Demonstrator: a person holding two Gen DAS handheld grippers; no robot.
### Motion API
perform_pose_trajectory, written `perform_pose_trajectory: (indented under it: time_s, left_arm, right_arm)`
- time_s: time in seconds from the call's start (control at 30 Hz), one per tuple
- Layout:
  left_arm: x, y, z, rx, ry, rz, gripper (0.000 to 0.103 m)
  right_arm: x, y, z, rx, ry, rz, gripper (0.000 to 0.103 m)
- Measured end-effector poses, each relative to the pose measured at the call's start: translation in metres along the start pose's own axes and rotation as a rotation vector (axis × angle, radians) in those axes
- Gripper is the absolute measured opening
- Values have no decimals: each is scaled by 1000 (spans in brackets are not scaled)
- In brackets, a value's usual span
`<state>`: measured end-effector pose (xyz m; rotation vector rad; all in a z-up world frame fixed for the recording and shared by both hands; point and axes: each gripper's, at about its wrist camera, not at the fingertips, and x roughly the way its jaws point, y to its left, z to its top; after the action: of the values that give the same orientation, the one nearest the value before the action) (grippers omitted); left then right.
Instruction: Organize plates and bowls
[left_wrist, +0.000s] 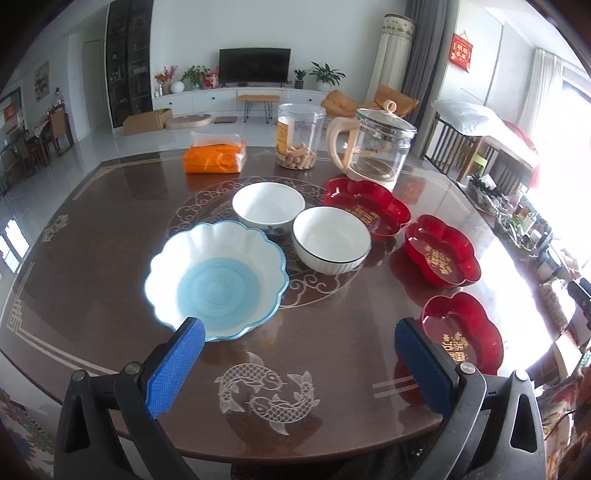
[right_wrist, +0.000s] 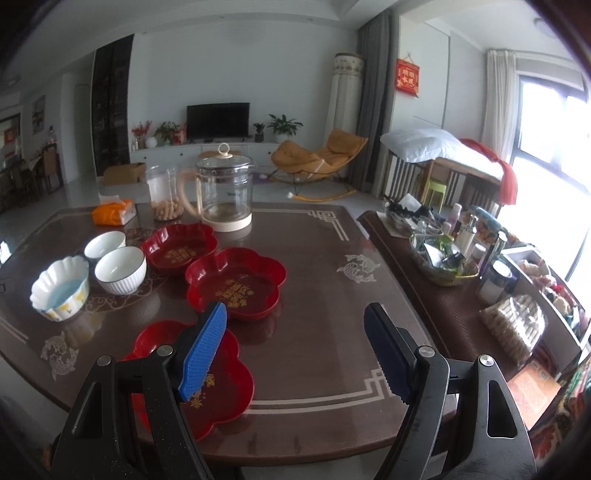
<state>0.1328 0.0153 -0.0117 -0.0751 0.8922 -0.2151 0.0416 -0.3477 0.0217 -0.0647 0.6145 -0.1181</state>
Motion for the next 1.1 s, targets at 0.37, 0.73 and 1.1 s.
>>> perform_pose_trajectory:
  time_s: [0.37,0.73,1.1]
  left_arm:
    - [130,-118,95,37,291,-113,101]
    - [223,-155,93,-76,449,-36,92]
    - [257,-169,79,-71,482,-7,72]
  right_arm:
    - [154,-37,68,118,467,290,80]
    - [264,-63,73,242,663,329,80]
    - [333,-26,71,56,711,261,45]
